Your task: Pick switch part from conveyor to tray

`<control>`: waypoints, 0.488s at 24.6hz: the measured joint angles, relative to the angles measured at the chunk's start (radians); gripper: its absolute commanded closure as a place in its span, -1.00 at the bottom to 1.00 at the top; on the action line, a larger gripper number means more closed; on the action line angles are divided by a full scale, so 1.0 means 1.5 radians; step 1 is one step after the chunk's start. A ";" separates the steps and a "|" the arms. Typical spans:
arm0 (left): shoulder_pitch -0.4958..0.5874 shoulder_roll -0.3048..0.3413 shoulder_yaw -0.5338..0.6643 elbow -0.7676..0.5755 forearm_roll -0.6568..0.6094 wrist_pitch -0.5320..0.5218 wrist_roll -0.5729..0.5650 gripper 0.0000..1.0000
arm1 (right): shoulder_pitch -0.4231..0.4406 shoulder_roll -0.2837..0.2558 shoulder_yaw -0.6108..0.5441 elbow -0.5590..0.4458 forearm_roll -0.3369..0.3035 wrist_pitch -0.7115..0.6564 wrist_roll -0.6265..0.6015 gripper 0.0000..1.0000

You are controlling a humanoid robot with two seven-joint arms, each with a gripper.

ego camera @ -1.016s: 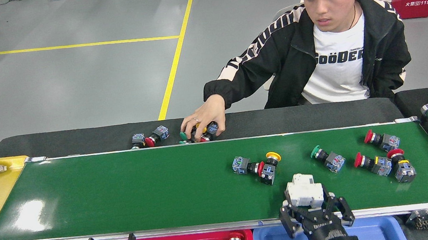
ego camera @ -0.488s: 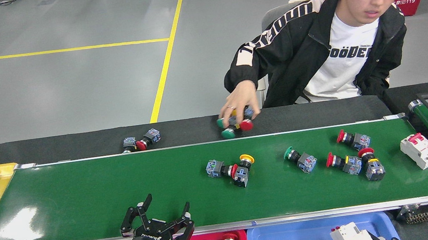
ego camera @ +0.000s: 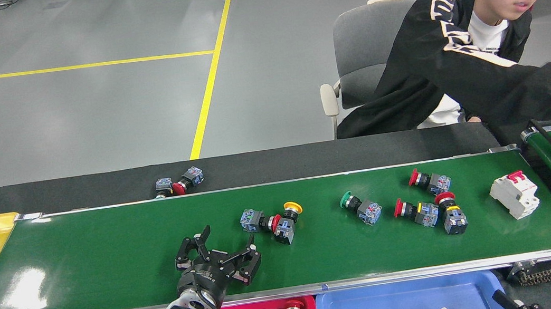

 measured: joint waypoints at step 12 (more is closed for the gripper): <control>-0.110 -0.015 -0.042 0.154 0.000 0.052 0.000 -0.83 | -0.063 0.074 0.134 -0.002 0.187 0.278 -0.019 -0.94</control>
